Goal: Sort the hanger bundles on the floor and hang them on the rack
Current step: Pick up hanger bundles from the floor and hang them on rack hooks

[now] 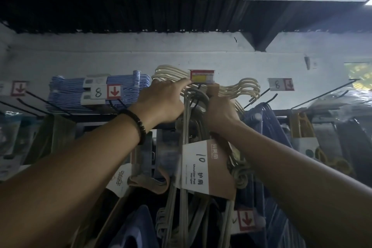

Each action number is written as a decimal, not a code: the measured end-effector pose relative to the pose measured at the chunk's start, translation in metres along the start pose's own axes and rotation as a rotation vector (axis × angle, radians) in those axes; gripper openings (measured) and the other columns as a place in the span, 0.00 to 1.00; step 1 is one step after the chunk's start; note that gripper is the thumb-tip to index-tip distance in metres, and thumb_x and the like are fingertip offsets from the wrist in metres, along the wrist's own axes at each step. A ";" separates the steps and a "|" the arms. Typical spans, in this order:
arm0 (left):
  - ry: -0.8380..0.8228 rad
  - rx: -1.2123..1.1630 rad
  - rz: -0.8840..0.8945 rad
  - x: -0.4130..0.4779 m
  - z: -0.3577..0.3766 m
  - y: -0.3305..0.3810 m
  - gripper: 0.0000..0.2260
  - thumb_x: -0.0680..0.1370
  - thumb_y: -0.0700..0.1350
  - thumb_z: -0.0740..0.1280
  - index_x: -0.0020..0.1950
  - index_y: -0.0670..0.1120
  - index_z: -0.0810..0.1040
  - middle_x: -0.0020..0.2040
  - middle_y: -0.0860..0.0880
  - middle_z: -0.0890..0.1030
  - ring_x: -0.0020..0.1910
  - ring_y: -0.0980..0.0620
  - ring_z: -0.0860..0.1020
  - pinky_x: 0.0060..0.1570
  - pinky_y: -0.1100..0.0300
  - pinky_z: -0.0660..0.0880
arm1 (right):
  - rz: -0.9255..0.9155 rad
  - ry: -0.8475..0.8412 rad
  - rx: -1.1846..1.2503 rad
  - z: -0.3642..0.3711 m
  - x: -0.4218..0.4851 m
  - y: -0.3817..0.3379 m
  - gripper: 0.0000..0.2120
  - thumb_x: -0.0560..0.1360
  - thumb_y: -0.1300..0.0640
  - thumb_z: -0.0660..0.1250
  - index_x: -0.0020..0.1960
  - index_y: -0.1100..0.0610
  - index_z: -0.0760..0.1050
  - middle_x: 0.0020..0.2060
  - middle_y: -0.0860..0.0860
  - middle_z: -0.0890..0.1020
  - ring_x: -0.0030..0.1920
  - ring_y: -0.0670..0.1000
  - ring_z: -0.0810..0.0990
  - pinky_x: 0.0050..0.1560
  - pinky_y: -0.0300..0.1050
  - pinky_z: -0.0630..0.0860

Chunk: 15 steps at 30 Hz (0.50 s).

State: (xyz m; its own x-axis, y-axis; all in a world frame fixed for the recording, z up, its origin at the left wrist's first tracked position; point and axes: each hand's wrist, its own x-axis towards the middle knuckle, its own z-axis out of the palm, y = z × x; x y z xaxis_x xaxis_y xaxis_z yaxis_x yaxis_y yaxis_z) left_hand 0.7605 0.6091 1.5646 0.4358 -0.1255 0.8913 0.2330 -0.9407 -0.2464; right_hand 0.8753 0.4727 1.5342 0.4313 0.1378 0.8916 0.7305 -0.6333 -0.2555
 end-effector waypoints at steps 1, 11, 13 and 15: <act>0.011 0.001 0.001 -0.001 0.002 0.000 0.30 0.82 0.46 0.62 0.81 0.64 0.58 0.70 0.45 0.79 0.65 0.38 0.77 0.56 0.42 0.80 | 0.008 -0.011 -0.006 0.002 0.002 -0.001 0.07 0.81 0.61 0.67 0.48 0.54 0.71 0.37 0.52 0.76 0.31 0.47 0.68 0.29 0.40 0.64; -0.011 0.045 -0.007 -0.006 0.020 -0.001 0.41 0.79 0.53 0.69 0.82 0.66 0.45 0.69 0.45 0.77 0.66 0.38 0.72 0.54 0.43 0.77 | -0.053 0.057 0.063 0.024 0.007 -0.016 0.02 0.81 0.63 0.67 0.54 0.60 0.77 0.39 0.52 0.76 0.39 0.51 0.79 0.38 0.42 0.73; -0.013 0.037 -0.004 -0.010 0.024 0.000 0.45 0.78 0.52 0.70 0.82 0.66 0.40 0.61 0.44 0.77 0.63 0.39 0.73 0.50 0.45 0.76 | 0.017 0.072 0.110 0.035 0.004 -0.006 0.03 0.81 0.64 0.66 0.53 0.59 0.76 0.39 0.52 0.77 0.36 0.49 0.76 0.38 0.43 0.74; -0.015 0.037 0.009 -0.012 0.028 0.001 0.47 0.78 0.54 0.70 0.82 0.65 0.36 0.60 0.44 0.77 0.62 0.38 0.73 0.50 0.45 0.76 | 0.070 0.050 0.131 0.046 0.001 0.005 0.03 0.81 0.64 0.66 0.53 0.60 0.78 0.39 0.52 0.78 0.34 0.47 0.75 0.39 0.44 0.75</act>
State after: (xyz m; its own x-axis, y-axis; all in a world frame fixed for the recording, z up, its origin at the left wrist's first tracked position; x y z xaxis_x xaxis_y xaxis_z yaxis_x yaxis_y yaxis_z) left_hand 0.7796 0.6188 1.5427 0.4512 -0.1286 0.8831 0.2611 -0.9272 -0.2684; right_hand 0.9038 0.5045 1.5168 0.4586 0.0567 0.8868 0.7642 -0.5345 -0.3610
